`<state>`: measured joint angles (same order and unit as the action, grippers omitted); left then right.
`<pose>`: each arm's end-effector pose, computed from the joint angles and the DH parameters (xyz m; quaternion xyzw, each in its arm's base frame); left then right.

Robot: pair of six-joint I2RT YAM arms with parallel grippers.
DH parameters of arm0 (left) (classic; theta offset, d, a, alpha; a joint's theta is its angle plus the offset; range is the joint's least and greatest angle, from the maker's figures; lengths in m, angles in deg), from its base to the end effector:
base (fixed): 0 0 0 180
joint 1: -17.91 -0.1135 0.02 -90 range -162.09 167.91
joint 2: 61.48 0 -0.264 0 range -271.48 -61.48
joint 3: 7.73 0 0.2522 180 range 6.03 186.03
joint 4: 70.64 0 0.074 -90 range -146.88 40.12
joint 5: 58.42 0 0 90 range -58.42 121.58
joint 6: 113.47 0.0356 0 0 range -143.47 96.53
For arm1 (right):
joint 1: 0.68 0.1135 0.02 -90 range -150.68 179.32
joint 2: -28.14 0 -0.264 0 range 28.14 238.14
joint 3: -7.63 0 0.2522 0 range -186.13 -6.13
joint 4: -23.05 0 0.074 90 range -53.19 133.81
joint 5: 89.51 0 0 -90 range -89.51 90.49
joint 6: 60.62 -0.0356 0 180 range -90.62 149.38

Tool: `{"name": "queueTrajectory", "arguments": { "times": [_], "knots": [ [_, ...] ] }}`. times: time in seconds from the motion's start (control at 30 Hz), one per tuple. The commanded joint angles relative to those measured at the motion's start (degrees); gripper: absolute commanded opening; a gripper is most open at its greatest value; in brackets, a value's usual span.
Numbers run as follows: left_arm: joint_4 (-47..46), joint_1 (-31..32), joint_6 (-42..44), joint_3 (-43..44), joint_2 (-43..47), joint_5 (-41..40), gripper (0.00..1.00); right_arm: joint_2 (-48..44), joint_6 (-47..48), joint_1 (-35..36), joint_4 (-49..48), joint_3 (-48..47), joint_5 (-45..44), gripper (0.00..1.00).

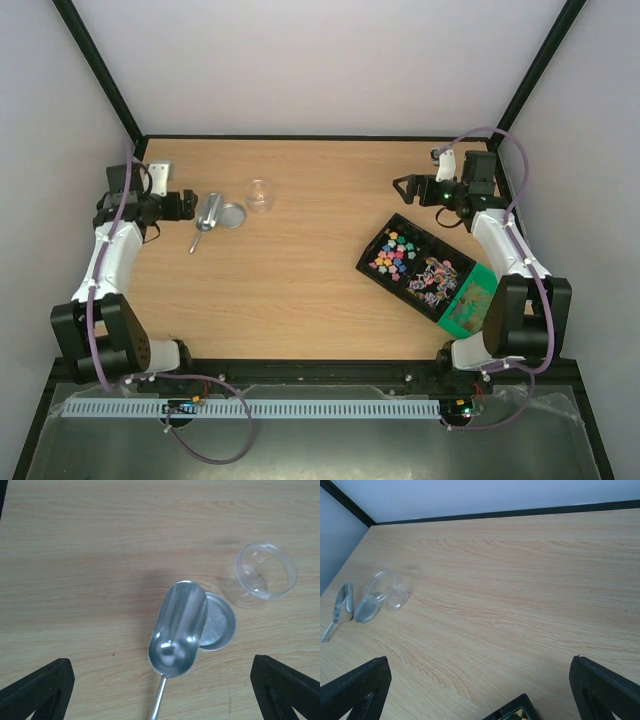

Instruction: Pack the candies

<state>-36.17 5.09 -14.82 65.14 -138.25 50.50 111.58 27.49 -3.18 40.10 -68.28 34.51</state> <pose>0.2908 0.0543 0.2865 0.0392 0.8900 -0.0654 0.4496 0.3345 0.0053 0.2997 -0.1272 0.8101 0.2434 0.5181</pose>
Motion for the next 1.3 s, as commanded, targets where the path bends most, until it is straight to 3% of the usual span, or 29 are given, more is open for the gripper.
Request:
{"name": "queueTrajectory", "arguments": {
  "times": [0.0,0.23,0.53,0.9,1.27],
  "knots": [
    [0.88,-2.89,5.21,-2.64,-0.96,1.78,0.99,-1.44,-4.75,0.52,-2.27,0.79,0.69,0.99],
    [-3.00,-6.75,16.11,-10.85,-2.55,3.06,0.99,-1.08,-6.97,0.62,-3.77,0.62,5.12,0.99],
    [-11.28,-7.94,24.40,-18.48,-8.93,5.07,0.97,-2.00,-10.35,0.78,-4.01,2.29,2.64,0.99],
    [-18.97,-7.73,29.00,-18.49,-17.32,7.52,0.67,-4.01,-8.98,0.90,-4.24,3.47,6.31,0.99],
    [-19.78,-5.73,29.50,-15.53,-21.42,6.93,0.49,-3.16,-8.02,0.89,-3.19,2.58,7.45,0.99]
  ]
}}
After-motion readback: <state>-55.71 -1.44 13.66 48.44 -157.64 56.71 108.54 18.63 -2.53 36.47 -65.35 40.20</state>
